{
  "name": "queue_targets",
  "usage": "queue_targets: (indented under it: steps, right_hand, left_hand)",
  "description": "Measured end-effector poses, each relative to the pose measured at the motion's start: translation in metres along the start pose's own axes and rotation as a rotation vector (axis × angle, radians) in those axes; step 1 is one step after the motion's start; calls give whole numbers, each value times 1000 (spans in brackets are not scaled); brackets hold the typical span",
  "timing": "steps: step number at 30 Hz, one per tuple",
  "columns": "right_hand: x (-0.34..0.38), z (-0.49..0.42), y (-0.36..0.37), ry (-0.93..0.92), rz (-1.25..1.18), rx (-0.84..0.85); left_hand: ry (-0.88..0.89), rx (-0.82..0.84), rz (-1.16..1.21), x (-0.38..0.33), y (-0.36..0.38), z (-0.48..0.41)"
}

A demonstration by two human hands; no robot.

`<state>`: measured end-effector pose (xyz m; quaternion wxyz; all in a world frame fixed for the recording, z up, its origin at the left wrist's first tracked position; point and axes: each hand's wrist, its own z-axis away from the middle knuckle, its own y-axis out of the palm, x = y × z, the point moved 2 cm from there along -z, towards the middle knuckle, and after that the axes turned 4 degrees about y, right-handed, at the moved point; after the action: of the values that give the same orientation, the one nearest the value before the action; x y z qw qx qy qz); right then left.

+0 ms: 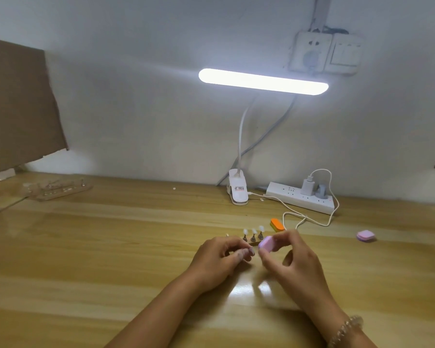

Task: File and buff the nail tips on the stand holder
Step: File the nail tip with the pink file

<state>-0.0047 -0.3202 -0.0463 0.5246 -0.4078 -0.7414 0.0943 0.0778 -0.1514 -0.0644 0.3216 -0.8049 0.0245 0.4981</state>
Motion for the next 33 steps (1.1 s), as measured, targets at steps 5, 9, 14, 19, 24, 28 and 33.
queue_targets:
  steps: [5, 9, 14, 19, 24, 28, 33]
  right_hand:
    - [5, 4, 7, -80, 94, 123]
    - [5, 3, 7, -72, 121, 82]
    - [4, 1, 7, -53, 57, 94]
    - [6, 3, 6, -77, 21, 123]
    - [3, 3, 4, -72, 77, 47]
    - [3, 2, 7, -58, 56, 73]
    - [2, 3, 8, -79, 30, 138]
  left_hand:
    - [40, 23, -122, -2, 0, 2]
    - [48, 30, -168, -4, -1, 3]
    - [58, 43, -180, -6, -1, 3]
    - [57, 43, -175, -8, -1, 5]
    - [61, 47, -192, -9, -1, 4]
    - [59, 40, -168, -8, -1, 3]
    - [56, 39, -117, -6, -2, 4]
